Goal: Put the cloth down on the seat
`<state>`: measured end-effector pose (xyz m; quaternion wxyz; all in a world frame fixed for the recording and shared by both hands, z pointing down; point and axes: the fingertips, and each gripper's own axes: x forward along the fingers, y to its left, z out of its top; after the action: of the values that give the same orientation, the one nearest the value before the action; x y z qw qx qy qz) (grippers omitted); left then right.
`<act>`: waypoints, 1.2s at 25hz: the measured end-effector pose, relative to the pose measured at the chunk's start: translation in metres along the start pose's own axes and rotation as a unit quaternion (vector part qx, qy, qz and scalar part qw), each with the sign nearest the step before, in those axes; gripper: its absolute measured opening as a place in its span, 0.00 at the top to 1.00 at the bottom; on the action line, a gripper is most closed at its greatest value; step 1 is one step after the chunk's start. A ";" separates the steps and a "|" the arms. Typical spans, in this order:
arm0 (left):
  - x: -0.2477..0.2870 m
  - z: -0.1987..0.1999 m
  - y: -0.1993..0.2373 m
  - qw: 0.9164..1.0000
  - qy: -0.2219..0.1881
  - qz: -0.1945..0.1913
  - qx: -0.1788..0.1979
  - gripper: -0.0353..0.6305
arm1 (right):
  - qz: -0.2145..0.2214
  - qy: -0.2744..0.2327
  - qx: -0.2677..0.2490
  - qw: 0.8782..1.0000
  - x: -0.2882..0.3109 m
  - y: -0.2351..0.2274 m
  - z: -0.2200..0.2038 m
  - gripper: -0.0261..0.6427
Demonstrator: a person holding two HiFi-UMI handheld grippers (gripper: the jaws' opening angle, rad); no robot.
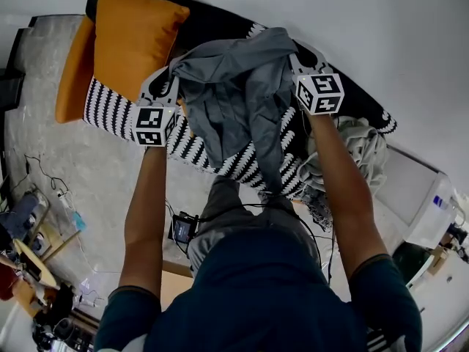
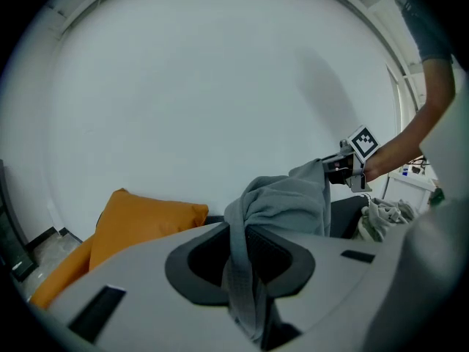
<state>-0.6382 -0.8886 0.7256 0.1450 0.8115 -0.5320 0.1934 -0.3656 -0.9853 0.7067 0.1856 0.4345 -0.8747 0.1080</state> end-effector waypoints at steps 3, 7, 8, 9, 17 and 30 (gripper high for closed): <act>0.009 -0.018 0.004 1.000 0.025 -0.014 -0.008 0.86 | -0.002 0.019 0.010 1.000 0.011 0.000 -0.011 0.93; 0.019 -0.039 0.009 0.998 0.053 -0.024 -0.017 0.84 | 0.001 0.050 0.025 0.998 0.027 0.001 -0.027 0.93; 0.021 -0.044 0.010 0.998 0.061 -0.026 -0.021 0.84 | 0.004 0.060 0.031 0.998 0.030 0.001 -0.032 0.93; 0.022 -0.047 0.011 0.997 0.068 -0.027 -0.026 0.84 | 0.007 0.072 0.036 0.997 0.032 0.002 -0.037 0.93; 0.018 -0.074 0.010 0.989 0.122 -0.060 -0.062 0.65 | 0.022 0.178 0.077 0.981 0.036 0.009 -0.080 0.80; -0.033 -0.056 0.009 0.993 0.099 -0.027 -0.055 0.49 | 0.052 0.208 0.090 0.973 0.001 0.015 -0.083 0.76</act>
<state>-0.6673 -0.8408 0.7599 0.2462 0.7934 -0.5026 0.2395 -0.3595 -0.9482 0.7822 0.3174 0.3716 -0.8251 0.2834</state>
